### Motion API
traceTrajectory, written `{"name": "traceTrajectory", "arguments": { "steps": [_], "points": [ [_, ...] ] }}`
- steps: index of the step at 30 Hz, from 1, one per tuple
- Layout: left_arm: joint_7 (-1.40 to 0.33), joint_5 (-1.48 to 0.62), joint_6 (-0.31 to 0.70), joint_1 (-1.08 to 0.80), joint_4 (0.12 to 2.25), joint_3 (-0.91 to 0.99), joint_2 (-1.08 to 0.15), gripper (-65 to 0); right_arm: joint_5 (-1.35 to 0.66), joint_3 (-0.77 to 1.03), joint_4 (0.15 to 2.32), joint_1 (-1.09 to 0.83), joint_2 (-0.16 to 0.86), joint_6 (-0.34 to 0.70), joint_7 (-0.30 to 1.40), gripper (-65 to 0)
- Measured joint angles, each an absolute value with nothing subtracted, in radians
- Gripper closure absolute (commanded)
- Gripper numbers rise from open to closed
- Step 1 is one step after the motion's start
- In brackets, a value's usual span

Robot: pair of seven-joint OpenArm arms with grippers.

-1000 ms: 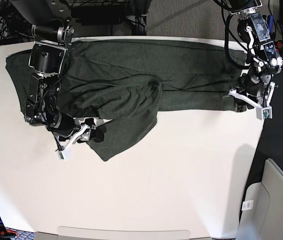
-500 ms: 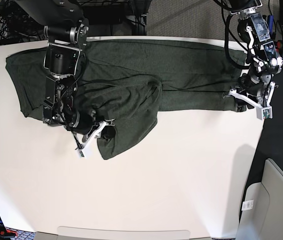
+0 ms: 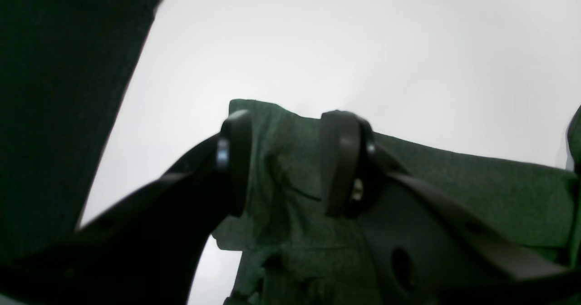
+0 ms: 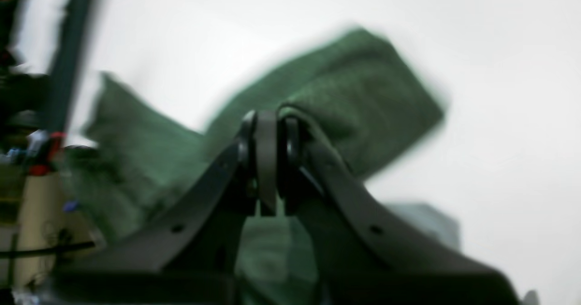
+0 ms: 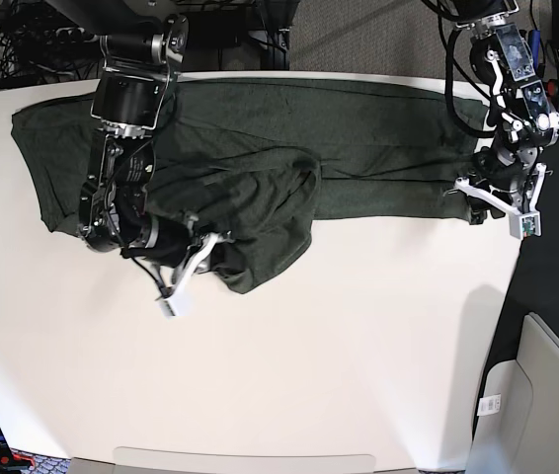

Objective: Fold the T-shirt properly
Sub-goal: 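Drag the sleeve across the shirt toward the left gripper with the right gripper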

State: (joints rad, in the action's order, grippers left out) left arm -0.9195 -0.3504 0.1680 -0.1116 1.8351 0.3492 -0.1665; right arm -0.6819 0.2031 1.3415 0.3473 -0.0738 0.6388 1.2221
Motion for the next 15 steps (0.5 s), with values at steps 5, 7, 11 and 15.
{"name": "traceTrajectory", "arguments": {
  "steps": [5,7,11,15],
  "points": [
    [-0.92,-0.349,0.168,-0.111,1.835,0.35,-0.168,-24.3,-0.78,0.06,1.384,0.28,-0.14,0.655,1.235,-0.6],
    [-0.92,-0.347,0.168,-0.111,1.835,0.35,-0.169,-24.3,-0.783,-0.012,1.384,0.262,-0.153,0.668,1.235,-0.6],
    [-0.92,-0.35,0.174,-0.111,1.835,0.385,-0.166,-24.3,-0.781,-0.179,1.387,0.271,-0.146,0.677,1.234,-0.6],
    [-0.92,-0.342,0.168,-0.111,1.838,0.423,-0.167,-24.3,-0.789,-0.305,1.425,0.295,-0.149,0.681,1.23,-0.6]
  ]
}}
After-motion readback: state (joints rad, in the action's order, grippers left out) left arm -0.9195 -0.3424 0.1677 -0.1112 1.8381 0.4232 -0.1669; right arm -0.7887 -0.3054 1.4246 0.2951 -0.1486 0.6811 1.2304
